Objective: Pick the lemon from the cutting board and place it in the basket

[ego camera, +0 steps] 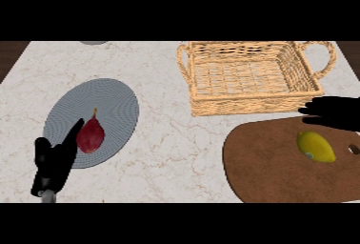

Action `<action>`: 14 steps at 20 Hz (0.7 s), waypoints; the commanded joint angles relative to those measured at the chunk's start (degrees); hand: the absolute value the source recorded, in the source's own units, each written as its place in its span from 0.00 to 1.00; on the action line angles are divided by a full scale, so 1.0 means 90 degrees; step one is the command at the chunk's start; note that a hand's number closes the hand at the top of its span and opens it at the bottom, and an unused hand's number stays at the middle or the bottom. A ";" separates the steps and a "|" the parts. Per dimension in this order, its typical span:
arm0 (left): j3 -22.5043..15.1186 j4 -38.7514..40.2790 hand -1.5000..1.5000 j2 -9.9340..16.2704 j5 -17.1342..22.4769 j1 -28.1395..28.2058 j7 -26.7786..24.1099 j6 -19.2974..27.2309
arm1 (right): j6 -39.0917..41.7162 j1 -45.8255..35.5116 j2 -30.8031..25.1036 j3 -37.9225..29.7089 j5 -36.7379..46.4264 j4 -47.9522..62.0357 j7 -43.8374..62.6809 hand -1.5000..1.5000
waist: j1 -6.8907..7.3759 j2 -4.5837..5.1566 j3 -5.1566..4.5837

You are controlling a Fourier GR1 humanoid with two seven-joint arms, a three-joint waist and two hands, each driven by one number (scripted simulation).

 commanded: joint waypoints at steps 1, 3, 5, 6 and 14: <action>-0.0082 0.0391 0.50 -0.0128 0.0167 0.0268 0.0449 -0.0141 | 0.0089 0.0041 0.0229 0.0216 0.0250 0.0187 -0.0442 0.00 | -0.0068 0.0055 -0.0093; -0.0028 0.0472 0.50 -0.0163 0.0076 0.0362 0.0314 -0.0059 | -0.0224 0.0215 0.0414 0.0246 0.0323 0.0269 -0.0422 0.00 | -0.0109 0.0047 -0.0092; -0.0085 0.0689 0.50 -0.0248 0.0089 0.0249 0.0161 -0.0258 | -0.0005 -0.0143 0.0576 0.0319 0.0360 0.0480 -0.0422 0.00 | -0.0068 0.0068 -0.0097; -0.0253 0.0305 0.50 -0.0260 -0.0049 0.0337 0.0611 -0.0019 | 0.0001 -0.0077 0.0334 0.0203 0.0297 0.0489 -0.0589 0.00 | -0.0099 0.0046 -0.0091; 0.0081 0.0243 0.50 -0.0157 0.0076 0.0264 0.0616 -0.0227 | -0.0419 -0.0234 0.0708 0.0656 0.1361 0.1003 -0.0366 0.00 | -0.0075 0.0054 -0.0093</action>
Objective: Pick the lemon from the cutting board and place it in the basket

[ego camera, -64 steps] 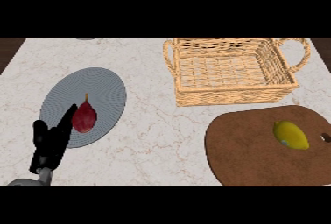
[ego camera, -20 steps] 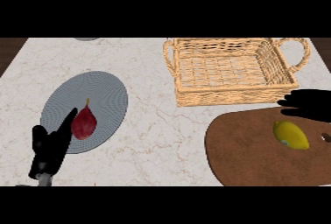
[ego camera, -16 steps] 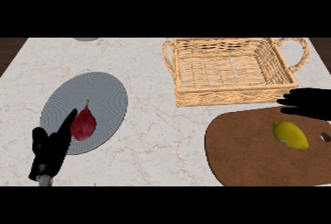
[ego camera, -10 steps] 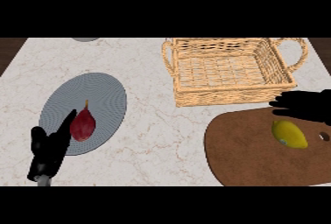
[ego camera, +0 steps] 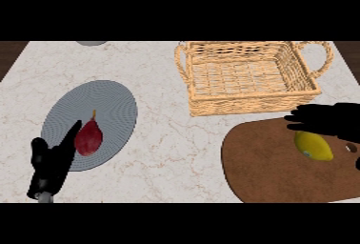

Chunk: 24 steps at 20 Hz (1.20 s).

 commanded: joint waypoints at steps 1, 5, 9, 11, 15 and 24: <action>-0.0199 0.0361 0.50 -0.0227 0.0031 0.0369 0.0275 -0.0057 | -0.0284 0.0033 0.0093 0.0148 0.0551 0.0478 -0.0333 0.00 | -0.0001 0.0074 -0.0083; -0.0072 0.0691 0.50 -0.0251 0.0019 0.0431 -0.0113 -0.0240 | 0.0032 -0.0201 0.0401 0.0211 0.0696 0.0478 -0.0031 0.00 | -0.0009 0.0074 -0.0092; -0.0041 0.0628 0.50 -0.0300 -0.0010 0.0468 -0.0003 -0.0197 | -0.0102 -0.0087 0.0667 0.0265 0.0835 0.0509 0.0037 0.00 | -0.0045 0.0065 -0.0089; -0.0303 0.0217 0.50 -0.0449 -0.0224 0.0384 0.0417 0.0063 | -0.0002 -0.0238 0.0837 0.0240 0.0856 0.0680 0.0004 0.00 | -0.0020 0.0062 -0.0083; -0.0147 0.0553 0.50 -0.0483 -0.0205 0.0333 0.0153 -0.0079 | -0.0240 -0.0010 0.0786 0.0168 0.0967 0.0738 -0.0236 0.00 | -0.0078 0.0067 -0.0087; 0.0120 0.0149 0.50 -0.0302 -0.0034 0.0354 0.0528 -0.0293 | -0.0864 -0.0320 0.1055 0.0053 0.1445 0.0968 -0.0729 1.00 | -0.0017 0.0056 -0.0084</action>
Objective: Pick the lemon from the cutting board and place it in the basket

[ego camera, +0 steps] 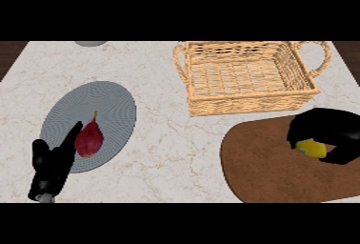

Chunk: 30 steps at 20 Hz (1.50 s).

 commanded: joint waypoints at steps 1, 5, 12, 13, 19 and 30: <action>-0.0147 0.0540 0.50 -0.0236 0.0127 0.0204 0.0313 -0.0140 | -0.0618 0.0049 0.0300 0.0024 0.0343 0.0046 -0.0109 1.00 | -0.0030 0.0075 -0.0098; -0.0193 0.0427 0.50 -0.0212 -0.0021 0.0497 0.0066 -0.0228 | -0.0720 -0.0161 0.0452 -0.0064 0.0581 0.0245 -0.0098 1.00 | 0.0019 0.0069 -0.0100; 0.0143 0.0189 0.50 -0.0037 0.0010 0.0518 0.0208 -0.0010 | 0.0332 0.0457 0.2386 -0.0220 0.0412 -0.0199 0.3743 1.00 | -0.0352 -0.0078 -0.0160; 0.0047 0.0156 0.50 -0.0155 0.0010 0.0565 0.0272 0.0028 | 0.0439 0.0435 0.2635 -0.0175 0.0471 -0.0329 0.4120 1.00 | -0.0355 -0.0080 -0.0166; 0.0121 0.0083 0.50 -0.0088 0.0052 0.0590 0.0389 -0.0013 | 0.0329 0.0252 0.4385 -0.0156 0.1017 -0.1069 0.6573 1.00 | -0.0318 -0.0078 -0.0142; 0.0000 0.0140 0.50 -0.0122 -0.0040 0.0650 0.0325 -0.0149 | -0.2451 -0.0229 0.5505 -0.0362 -0.0629 -0.3545 0.9462 1.00 | -0.0079 -0.0082 -0.0120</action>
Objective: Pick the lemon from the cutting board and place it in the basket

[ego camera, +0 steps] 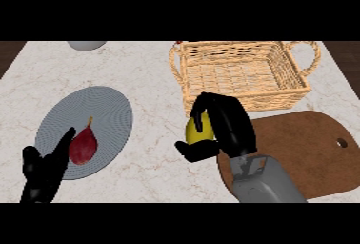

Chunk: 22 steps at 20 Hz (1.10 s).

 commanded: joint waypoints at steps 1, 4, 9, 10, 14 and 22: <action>-0.0201 0.0367 0.50 -0.0103 0.0106 0.0271 0.0282 -0.0197 | -0.1059 -0.0340 0.0216 0.0332 -0.0227 -0.1077 0.1578 1.00 | 0.0067 0.0049 -0.0082; -0.0269 0.0447 0.50 -0.0319 -0.0036 0.0135 0.0340 0.0057 | -0.1121 -0.1259 0.0222 0.0419 0.0227 -0.1375 0.3065 1.00 | 0.0076 0.0063 -0.0098; -0.0249 0.0516 0.50 -0.0243 -0.0047 0.0144 0.0188 -0.0159 | -0.0758 -0.2909 0.0226 -0.0098 0.0839 -0.1251 0.4789 1.00 | 0.0147 0.0115 -0.0094; -0.0256 0.0683 0.50 -0.0290 -0.0146 -0.0036 0.0211 -0.0073 | -0.0632 -0.3122 0.0226 -0.0017 0.0909 -0.1369 0.5064 1.00 | 0.0085 0.0117 -0.0092; -0.0222 0.0506 0.50 -0.0296 -0.0039 0.0131 0.0276 -0.0158 | -0.0237 -0.4125 0.0226 -0.0795 0.0815 -0.0757 0.5436 1.00 | 0.0176 0.0128 -0.0090; -0.0061 0.0493 0.50 -0.0184 -0.0021 0.0057 0.0340 -0.0297 | 0.0198 -0.4673 0.0037 -0.2051 0.0528 0.0344 0.4670 1.00 | 0.0155 0.0184 -0.0075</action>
